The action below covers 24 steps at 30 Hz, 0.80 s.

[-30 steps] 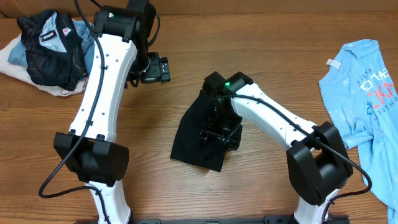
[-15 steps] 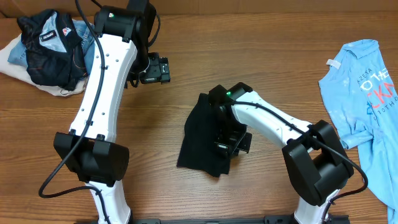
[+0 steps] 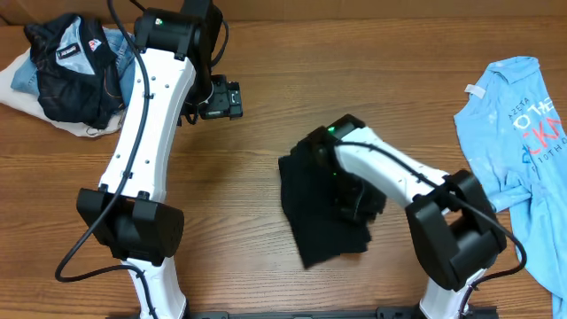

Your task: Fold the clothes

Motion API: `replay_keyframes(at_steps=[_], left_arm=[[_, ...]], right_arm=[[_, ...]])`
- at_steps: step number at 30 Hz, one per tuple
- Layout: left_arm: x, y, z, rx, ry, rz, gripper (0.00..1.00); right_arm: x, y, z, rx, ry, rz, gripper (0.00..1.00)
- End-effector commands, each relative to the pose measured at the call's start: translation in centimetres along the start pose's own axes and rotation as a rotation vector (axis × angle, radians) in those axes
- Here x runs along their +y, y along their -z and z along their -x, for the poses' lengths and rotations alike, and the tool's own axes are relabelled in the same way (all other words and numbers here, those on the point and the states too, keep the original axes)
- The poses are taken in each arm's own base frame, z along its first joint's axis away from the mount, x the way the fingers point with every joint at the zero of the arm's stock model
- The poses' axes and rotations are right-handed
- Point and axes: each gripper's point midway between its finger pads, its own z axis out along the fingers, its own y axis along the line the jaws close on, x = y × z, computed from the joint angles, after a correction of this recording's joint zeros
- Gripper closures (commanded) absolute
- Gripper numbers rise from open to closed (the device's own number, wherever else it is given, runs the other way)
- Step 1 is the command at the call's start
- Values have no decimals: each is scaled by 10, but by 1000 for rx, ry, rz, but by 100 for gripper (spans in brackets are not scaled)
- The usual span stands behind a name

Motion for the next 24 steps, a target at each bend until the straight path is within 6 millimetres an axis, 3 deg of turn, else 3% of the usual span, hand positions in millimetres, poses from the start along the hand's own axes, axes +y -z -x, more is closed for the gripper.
replay_keyframes(at_steps=[1,10,14,15,19,24], left_arm=[[4,3,-1,-7,-22,11,0],[4,3,-1,-8,-22,11,0],[4,3,-1,-7,-22,11,0],[4,3,-1,-7,-22,11,0],[4,3,-1,-9,-21,14,0],[7,3,0,-8,-14,14,0]], right_arm=[[-19,21,29,-87,-107,30,74],[-35,63,73,-148,-133,179,68],[-42,72,86,-143,-175,238,66],[-35,73,85,-125,-150,285,67],[31,106,63,-69,270,683,67],[60,130,56,-106,442,883,59]])
